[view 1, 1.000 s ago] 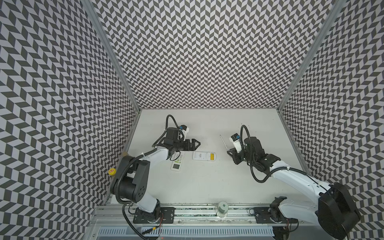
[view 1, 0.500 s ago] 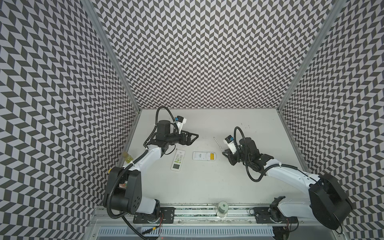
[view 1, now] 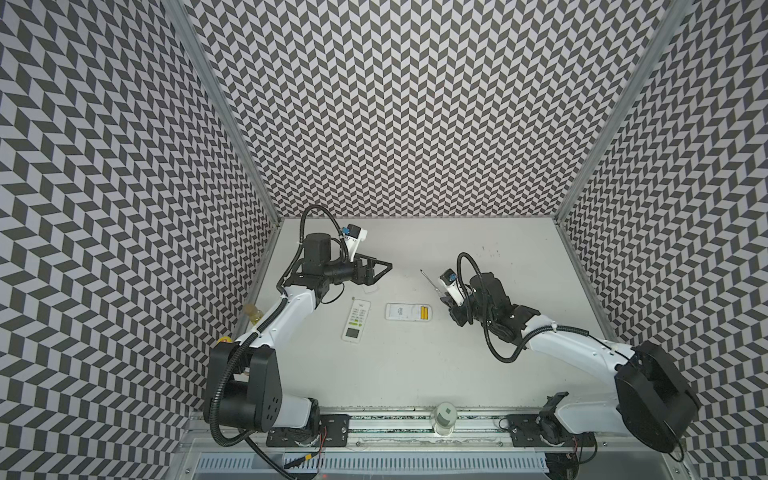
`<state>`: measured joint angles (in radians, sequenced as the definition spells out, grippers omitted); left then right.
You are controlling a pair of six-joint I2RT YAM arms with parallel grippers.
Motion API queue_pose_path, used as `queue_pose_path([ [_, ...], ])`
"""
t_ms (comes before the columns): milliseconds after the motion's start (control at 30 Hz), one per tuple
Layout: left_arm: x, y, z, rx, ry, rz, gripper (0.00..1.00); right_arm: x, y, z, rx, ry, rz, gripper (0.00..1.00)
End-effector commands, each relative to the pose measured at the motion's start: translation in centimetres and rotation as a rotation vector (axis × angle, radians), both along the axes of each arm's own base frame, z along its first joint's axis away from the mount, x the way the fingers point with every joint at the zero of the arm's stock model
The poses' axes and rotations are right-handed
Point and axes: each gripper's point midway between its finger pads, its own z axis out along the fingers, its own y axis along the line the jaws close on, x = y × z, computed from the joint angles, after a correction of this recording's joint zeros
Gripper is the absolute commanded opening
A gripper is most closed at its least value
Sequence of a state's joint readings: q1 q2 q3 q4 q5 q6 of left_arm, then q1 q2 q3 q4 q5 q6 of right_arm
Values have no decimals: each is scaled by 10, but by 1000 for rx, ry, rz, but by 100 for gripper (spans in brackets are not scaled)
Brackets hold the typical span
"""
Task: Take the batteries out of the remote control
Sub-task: 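Carry the screwdriver with the right gripper toward the left gripper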
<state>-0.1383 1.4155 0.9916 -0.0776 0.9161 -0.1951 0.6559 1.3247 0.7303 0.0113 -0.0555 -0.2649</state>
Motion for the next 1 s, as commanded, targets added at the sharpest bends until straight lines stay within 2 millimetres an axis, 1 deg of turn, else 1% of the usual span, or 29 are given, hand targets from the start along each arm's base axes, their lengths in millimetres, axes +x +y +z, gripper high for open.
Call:
queue_pose_path([
  [0,-9,-7,11,-71,48,-73,89,10,-4,35,-24,-188,-17,5],
  [67,-12,-9,12,-97,68,-98,88,10,-5,35,-52,-220,-22,5],
  [200,-17,-13,13,-123,69,-122,87,9,-5,29,-113,-253,-33,5],
  [300,-16,-15,6,-118,81,-125,86,8,-4,28,-150,-276,-39,5],
  [467,-24,-35,-13,-98,114,-165,86,3,1,33,-149,-313,-25,5],
  [533,-25,-41,-17,-100,145,-165,85,1,3,35,-155,-334,-18,5],
  [700,-30,-50,-16,-118,157,-194,79,-3,9,39,-165,-354,4,5],
  [800,-31,-54,-18,-114,152,-202,77,-5,11,39,-184,-369,15,5],
  [900,-36,-61,-16,-120,169,-227,75,-7,12,39,-207,-388,4,5],
  [967,-39,-64,-17,-125,182,-236,72,-9,12,38,-240,-414,-8,5],
])
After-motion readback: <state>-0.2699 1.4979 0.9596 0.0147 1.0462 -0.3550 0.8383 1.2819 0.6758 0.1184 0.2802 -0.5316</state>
